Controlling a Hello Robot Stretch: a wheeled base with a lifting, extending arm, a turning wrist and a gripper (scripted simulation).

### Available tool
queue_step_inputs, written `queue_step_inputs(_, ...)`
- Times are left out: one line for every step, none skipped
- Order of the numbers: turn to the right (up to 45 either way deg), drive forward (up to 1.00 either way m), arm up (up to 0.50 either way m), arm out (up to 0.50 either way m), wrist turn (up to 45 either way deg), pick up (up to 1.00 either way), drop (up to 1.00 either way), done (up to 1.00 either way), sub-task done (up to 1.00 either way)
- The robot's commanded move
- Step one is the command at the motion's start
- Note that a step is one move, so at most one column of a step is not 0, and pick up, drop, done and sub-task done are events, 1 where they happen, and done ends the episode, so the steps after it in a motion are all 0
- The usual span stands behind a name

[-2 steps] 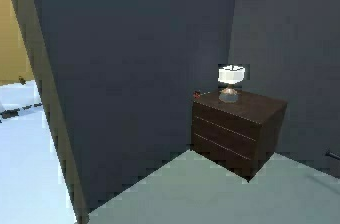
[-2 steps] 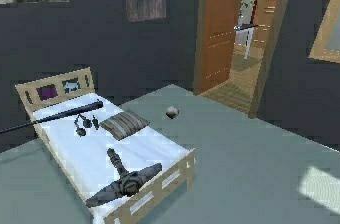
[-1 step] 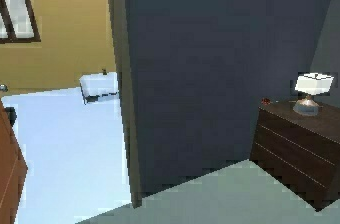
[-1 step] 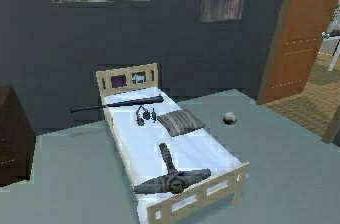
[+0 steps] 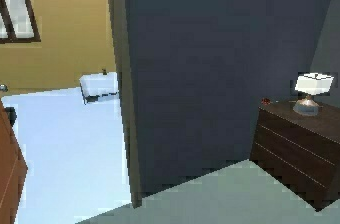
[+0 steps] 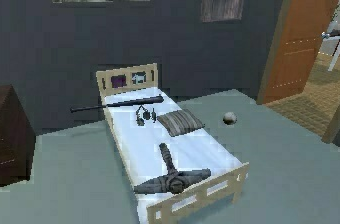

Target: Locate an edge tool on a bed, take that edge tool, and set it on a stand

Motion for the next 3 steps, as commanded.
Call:
queue_step_inputs(0.0, 0.00, 0.04, 0.00, 0.0, 0.00, 0.00, 0.00, 0.00)
queue_step_inputs(0.0, 0.00, 0.00, 0.42, 0.0, 0.00, 0.00, 0.00, 0.00)
queue_step_inputs(0.0, 0.00, 0.00, 0.00, 45.0, 0.00, 0.00, 0.00, 0.00)
